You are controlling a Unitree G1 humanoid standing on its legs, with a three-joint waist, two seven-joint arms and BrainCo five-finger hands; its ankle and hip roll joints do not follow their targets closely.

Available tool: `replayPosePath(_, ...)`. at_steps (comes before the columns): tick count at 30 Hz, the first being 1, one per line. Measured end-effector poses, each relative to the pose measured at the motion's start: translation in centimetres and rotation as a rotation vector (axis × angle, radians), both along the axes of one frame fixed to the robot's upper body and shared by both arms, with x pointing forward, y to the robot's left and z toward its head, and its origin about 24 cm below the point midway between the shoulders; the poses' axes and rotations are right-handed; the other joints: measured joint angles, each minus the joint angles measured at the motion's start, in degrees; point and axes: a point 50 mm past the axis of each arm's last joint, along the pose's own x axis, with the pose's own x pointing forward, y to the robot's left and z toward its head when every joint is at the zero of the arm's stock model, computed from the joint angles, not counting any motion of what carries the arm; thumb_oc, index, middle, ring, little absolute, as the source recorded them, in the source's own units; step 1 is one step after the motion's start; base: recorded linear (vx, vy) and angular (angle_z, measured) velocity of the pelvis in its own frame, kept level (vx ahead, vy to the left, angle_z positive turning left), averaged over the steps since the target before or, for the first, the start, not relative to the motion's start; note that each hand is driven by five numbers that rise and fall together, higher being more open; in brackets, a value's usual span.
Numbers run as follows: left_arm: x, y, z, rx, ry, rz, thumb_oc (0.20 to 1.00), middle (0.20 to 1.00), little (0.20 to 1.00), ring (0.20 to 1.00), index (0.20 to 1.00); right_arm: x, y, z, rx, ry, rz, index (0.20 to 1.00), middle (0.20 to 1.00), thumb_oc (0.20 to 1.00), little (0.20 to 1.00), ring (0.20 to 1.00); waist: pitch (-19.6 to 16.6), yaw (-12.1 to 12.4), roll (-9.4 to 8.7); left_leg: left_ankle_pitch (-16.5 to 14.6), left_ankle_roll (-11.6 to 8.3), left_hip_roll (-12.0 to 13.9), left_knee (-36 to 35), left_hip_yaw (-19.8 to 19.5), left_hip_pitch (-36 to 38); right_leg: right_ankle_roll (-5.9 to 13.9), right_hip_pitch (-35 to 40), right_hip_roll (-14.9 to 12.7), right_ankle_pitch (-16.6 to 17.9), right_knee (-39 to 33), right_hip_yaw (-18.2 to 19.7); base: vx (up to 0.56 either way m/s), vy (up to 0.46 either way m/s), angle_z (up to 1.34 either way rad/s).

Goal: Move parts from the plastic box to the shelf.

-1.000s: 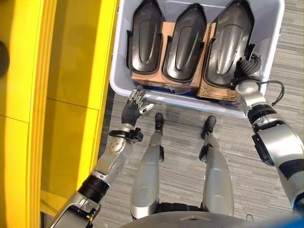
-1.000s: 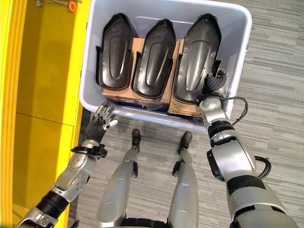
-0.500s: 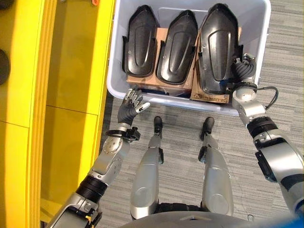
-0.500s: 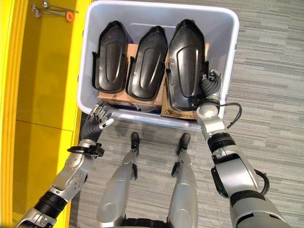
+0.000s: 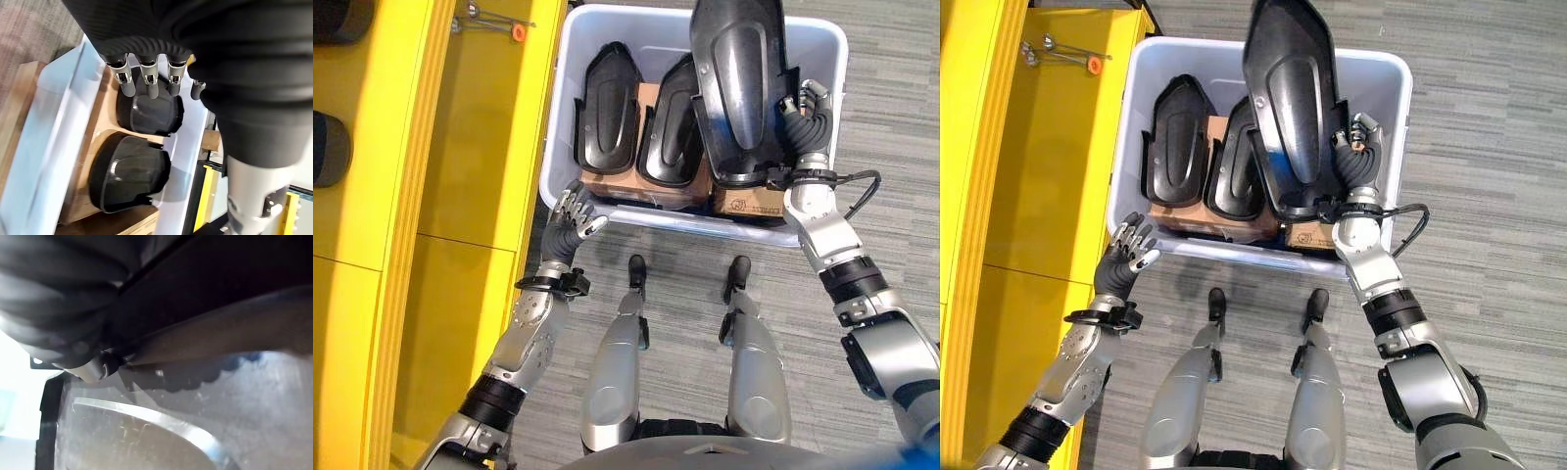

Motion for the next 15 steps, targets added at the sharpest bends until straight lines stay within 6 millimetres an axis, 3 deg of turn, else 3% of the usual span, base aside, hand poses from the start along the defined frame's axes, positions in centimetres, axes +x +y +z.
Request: replayPosePath(15,-1.5,1.0,-2.0,0.004,0.088,0.018,1.0,1.0,1.0,1.0,1.0,-3.3,1.9,-2.1,0.01,-0.01,0.179,0.2,0.2,0.2,0.2,0.2,-3.8,-0.2,-1.62,-1.6,-0.44,0.7,-0.2,0.0,5.6,0.15,7.1,1.0,0.0,-3.2,-0.6,0.01,-0.004,0.0)
